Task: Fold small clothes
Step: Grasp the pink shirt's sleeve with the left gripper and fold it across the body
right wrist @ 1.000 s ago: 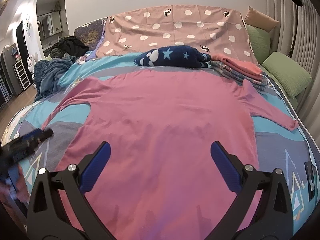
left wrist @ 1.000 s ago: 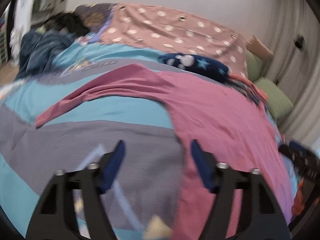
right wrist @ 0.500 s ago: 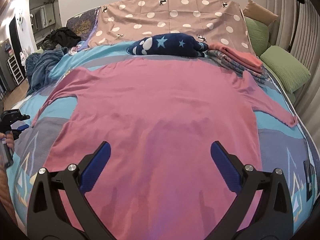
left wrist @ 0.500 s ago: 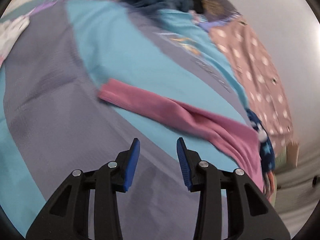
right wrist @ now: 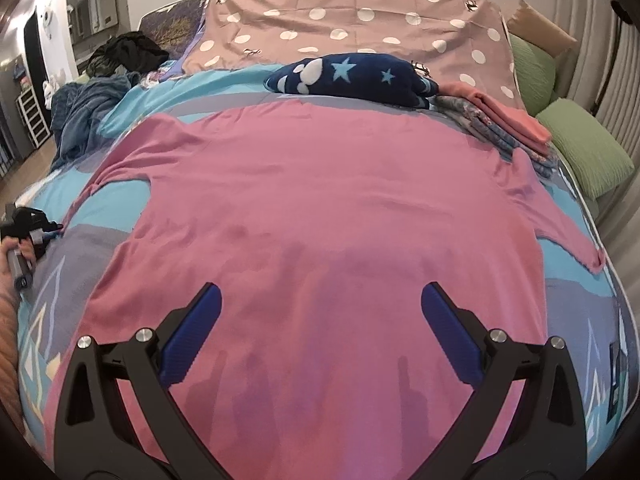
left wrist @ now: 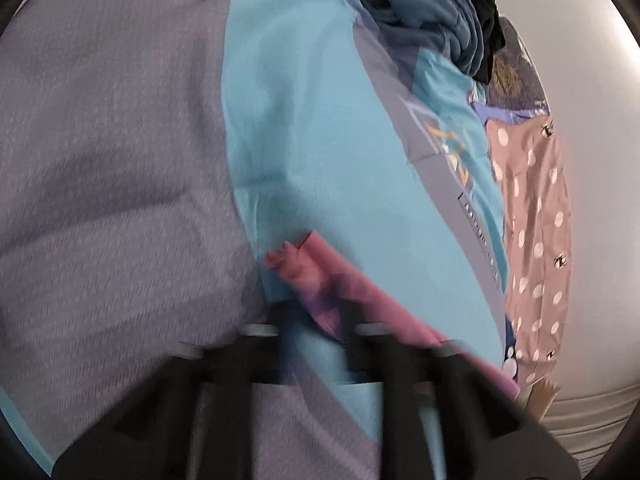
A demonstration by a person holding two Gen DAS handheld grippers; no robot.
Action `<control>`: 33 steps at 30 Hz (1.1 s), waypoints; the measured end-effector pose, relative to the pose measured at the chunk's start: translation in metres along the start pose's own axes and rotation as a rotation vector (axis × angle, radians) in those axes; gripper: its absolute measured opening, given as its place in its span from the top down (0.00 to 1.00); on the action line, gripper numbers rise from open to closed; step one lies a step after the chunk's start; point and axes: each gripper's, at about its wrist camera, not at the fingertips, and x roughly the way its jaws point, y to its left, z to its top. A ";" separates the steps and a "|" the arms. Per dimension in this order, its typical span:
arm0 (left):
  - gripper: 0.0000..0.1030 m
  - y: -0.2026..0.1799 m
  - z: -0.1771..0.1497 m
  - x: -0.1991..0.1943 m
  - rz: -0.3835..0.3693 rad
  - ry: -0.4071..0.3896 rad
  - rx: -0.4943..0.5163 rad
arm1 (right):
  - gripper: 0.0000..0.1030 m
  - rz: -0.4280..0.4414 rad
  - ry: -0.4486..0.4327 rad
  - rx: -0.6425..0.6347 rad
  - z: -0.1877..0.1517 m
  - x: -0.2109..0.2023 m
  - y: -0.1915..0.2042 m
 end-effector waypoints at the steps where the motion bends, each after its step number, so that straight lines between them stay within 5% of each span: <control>1: 0.97 -0.007 0.000 -0.005 -0.007 -0.017 0.010 | 0.02 -0.006 -0.003 -0.008 0.000 0.000 0.001; 5: 0.97 -0.047 -0.002 -0.032 -0.049 -0.081 0.112 | 0.02 -0.011 -0.006 -0.007 0.001 0.002 -0.002; 10: 0.97 -0.160 -0.030 -0.074 -0.214 -0.112 0.342 | 0.02 0.010 -0.031 0.023 0.006 -0.002 -0.011; 13: 0.97 -0.237 -0.074 -0.097 -0.330 -0.094 0.528 | 0.02 0.007 -0.057 0.029 0.007 -0.007 -0.018; 19: 0.97 -0.357 -0.238 -0.103 -0.479 0.061 0.965 | 0.02 -0.023 -0.066 0.112 0.005 -0.007 -0.053; 24: 0.96 -0.374 -0.376 -0.045 -0.420 0.196 1.213 | 0.02 -0.036 -0.058 0.224 0.000 -0.008 -0.092; 26: 0.79 -0.364 -0.414 -0.023 -0.358 0.262 1.277 | 0.02 -0.045 -0.053 0.248 -0.003 -0.009 -0.105; 29: 0.47 -0.342 -0.427 -0.006 -0.336 0.344 1.298 | 0.02 -0.057 -0.054 0.257 -0.009 -0.014 -0.126; 33: 0.38 -0.320 -0.409 -0.017 -0.265 0.213 1.370 | 0.02 0.007 -0.021 0.275 -0.005 -0.006 -0.142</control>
